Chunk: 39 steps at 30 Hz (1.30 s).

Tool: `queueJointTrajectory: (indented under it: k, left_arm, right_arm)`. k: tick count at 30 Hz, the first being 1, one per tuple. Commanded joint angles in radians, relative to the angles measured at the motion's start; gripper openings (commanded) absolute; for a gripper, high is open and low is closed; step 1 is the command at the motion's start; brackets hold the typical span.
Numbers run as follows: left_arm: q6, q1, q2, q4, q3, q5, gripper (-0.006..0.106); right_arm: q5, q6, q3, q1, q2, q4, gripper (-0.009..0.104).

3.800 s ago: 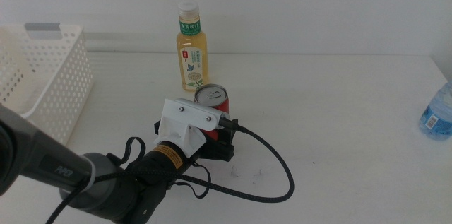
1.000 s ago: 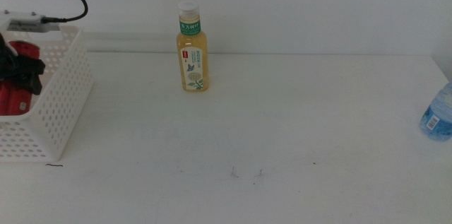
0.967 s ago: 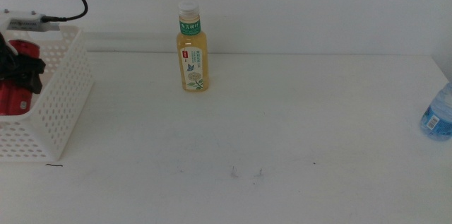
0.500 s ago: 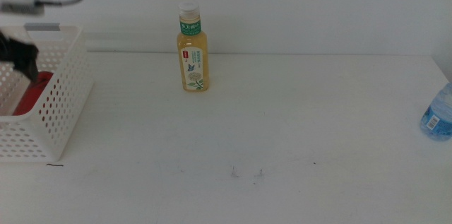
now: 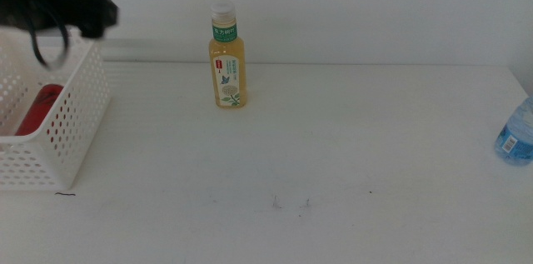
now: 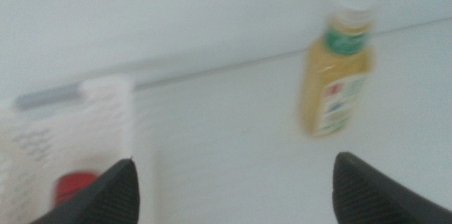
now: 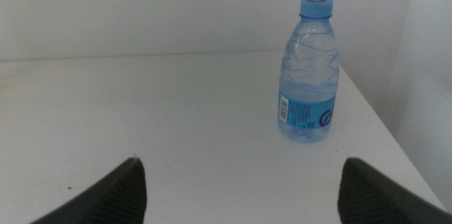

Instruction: Use arms to grab the bottles and put them into the dustbin to the left of the table.

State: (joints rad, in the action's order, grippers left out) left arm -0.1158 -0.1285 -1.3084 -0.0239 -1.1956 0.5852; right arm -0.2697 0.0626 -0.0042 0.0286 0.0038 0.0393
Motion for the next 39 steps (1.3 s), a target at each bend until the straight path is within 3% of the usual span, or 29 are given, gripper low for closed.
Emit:
queueJointTrajectory:
  k: [1,6,11,18,24,39]
  left_arm:
    - [0.057,-0.064,0.081,0.013,0.149,-0.186,0.094]
    - [0.116,-0.171,0.169,0.000,0.512,-0.638,0.093]
    - [0.142,-0.234,0.082,-0.034,0.834,-1.197,0.093]
    - [0.212,-0.242,-0.224,0.024,0.839,-1.510,0.093]
    - [0.230,-0.242,-0.435,0.024,0.653,-1.558,0.093]
    - [0.230,-0.240,-0.732,0.024,0.190,-1.275,0.093]
  right_arm:
    - [0.008,-0.009,0.004,0.006,-0.004,0.009,0.086]
    - [0.008,-0.009,0.004,0.006,-0.004,0.009,0.086]
    - [0.008,-0.009,0.004,0.006,-0.004,0.009,0.086]
    - [0.008,-0.009,0.004,0.006,-0.004,0.009,0.086]
    - [0.008,-0.009,0.004,0.006,-0.004,0.009,0.086]
    - [0.008,-0.009,0.004,0.006,-0.004,0.009,0.086]
